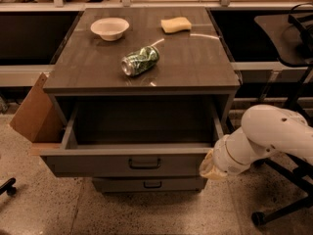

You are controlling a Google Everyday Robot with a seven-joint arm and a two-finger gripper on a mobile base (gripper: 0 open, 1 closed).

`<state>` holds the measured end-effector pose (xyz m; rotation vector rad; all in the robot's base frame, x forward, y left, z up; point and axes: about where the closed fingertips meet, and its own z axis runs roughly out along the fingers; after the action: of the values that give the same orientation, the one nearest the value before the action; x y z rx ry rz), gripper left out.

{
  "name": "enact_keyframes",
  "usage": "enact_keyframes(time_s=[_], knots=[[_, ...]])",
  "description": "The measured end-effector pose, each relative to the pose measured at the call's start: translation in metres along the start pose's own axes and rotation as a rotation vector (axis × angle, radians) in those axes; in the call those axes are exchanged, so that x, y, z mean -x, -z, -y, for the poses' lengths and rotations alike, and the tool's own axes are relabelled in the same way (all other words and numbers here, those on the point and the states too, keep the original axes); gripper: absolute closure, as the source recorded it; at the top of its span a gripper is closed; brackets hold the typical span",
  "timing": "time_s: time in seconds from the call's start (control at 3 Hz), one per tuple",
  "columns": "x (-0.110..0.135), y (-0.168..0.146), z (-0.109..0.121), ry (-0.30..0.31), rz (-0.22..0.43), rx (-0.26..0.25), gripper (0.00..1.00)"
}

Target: Close top drawer

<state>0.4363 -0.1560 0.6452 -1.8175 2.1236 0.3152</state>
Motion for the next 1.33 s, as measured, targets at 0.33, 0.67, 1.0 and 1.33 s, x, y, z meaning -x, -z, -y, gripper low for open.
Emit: enact_keyframes(time_s=[0.33,0.67,1.0,1.33], knots=[[0.000,-0.014,0.024,-0.029,0.032,-0.071,1.00],[0.005,-0.021,0.046,-0.061,0.065,-0.127,1.00],[0.017,-0.016,0.064,-0.088,0.101,-0.151,1.00],[0.025,-0.017,0.086,-0.097,0.115,-0.165,1.00]])
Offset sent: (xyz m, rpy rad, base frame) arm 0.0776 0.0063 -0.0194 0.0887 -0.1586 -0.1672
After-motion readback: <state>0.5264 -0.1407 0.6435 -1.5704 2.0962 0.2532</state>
